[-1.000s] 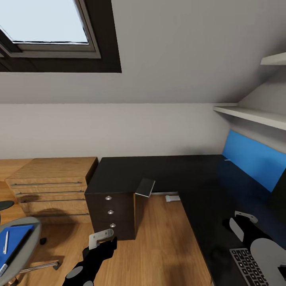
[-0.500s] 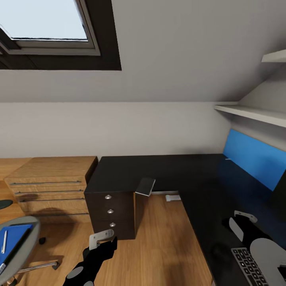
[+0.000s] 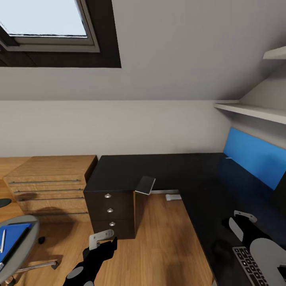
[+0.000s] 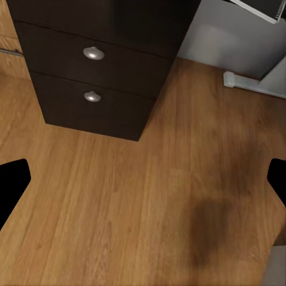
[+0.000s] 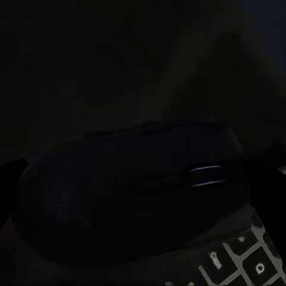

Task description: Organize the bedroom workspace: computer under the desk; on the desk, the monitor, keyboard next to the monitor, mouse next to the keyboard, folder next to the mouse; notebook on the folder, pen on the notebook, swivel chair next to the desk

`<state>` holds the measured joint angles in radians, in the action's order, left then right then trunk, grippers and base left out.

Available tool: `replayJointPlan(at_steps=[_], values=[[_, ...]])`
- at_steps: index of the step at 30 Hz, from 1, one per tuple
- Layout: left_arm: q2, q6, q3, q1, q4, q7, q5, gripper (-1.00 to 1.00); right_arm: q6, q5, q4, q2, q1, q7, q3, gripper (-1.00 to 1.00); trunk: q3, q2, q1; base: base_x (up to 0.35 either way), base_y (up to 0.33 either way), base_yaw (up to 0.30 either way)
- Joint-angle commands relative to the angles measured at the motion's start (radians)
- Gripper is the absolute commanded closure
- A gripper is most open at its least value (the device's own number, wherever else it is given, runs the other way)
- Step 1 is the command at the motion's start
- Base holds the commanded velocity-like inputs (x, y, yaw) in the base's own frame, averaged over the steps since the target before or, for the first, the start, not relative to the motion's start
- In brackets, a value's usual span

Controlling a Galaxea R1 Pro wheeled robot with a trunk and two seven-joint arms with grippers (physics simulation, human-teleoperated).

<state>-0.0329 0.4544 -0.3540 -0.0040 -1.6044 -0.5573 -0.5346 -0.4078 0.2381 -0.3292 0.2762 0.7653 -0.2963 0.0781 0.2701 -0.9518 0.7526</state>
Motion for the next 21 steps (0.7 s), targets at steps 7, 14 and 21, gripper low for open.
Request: replayJointPlan(at_steps=[7, 14, 21], values=[[-0.001, 0.001, -0.013, -0.001, -0.003, -0.009, -0.008, -1.00, -0.003, 0.010, -0.004, 0.000, 0.000, -0.006, 0.000, 1.00, 0.023, -0.050, 0.027, 0.000, 0.000, 0.000], [-0.001, 0.001, -0.017, -0.001, -0.002, -0.009, -0.008, -1.00, -0.002, 0.009, -0.004, 0.000, 0.000, -0.006, 0.000, 1.00, 0.045, -0.099, 0.054, 0.000, 0.000, 0.000], [-0.001, 0.001, -0.019, -0.001, -0.002, -0.009, -0.008, -1.00, -0.002, 0.009, -0.005, 0.000, 0.000, -0.005, 0.000, 1.00, 0.067, -0.148, 0.081, 0.000, 0.000, 0.000]])
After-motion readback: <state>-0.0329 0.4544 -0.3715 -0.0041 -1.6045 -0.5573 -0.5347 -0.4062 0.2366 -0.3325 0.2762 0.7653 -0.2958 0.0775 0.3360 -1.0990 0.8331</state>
